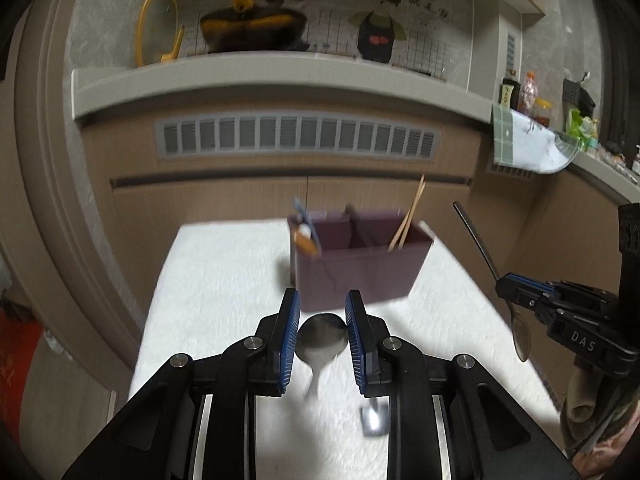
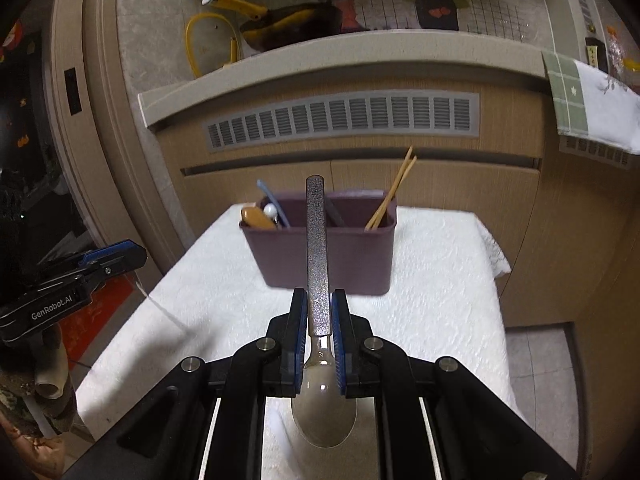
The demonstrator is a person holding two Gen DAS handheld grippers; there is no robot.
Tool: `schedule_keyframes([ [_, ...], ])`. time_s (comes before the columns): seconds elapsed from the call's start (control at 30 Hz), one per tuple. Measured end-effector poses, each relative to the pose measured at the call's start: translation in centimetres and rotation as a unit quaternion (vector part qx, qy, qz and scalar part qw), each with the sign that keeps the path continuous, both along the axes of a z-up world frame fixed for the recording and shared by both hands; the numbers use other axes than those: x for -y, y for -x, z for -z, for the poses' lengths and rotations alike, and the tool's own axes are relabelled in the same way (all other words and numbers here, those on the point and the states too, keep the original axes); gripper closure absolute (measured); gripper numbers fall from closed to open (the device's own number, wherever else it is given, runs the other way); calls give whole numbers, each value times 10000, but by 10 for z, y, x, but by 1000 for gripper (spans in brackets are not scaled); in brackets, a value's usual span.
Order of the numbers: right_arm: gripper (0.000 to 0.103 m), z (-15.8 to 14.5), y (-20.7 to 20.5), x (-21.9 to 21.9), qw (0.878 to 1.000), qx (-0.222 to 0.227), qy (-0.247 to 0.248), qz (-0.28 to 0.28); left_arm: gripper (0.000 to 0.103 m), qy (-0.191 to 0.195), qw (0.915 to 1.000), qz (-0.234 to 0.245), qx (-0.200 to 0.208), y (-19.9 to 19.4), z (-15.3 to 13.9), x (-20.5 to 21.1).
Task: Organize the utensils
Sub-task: 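Lift the black spoon with the left tool while the right tool lifts the grey-handled spoon, then open the left tool over the maroon caddy to drop the black spoon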
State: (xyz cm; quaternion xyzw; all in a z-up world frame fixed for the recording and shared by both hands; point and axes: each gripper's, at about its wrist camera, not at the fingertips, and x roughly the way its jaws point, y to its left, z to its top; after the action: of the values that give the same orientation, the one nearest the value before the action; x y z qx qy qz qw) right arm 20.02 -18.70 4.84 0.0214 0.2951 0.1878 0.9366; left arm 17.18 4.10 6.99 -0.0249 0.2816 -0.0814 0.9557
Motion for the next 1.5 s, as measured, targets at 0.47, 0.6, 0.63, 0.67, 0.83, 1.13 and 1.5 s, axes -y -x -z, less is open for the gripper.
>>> schedule_keyframes([
  [0.47,92,-71,-71,1,9937,1090,121,241,83,233,9971,467,550,-87,-71,6],
  [0.6,92,-38,-71,4,9977,585,314,109,80,77,9969,691,-356,-104,-13,13],
  [0.63,92,-26,-69,5,9985,385,373,70,79,39,9939,883,-663,-107,8,20],
  [0.67,92,-17,-68,6,9988,262,412,41,78,-10,9901,1078,-904,-108,26,27],
  [0.83,92,46,-47,22,9951,-678,715,62,73,-624,9571,2171,-1812,-105,89,76],
  [1.13,92,124,-27,49,9794,-1958,433,231,48,-1484,9283,2336,-2484,-110,132,110],
  [1.5,91,132,-54,22,9742,-2048,935,-123,42,-676,9207,2438,-2971,-57,124,97],
])
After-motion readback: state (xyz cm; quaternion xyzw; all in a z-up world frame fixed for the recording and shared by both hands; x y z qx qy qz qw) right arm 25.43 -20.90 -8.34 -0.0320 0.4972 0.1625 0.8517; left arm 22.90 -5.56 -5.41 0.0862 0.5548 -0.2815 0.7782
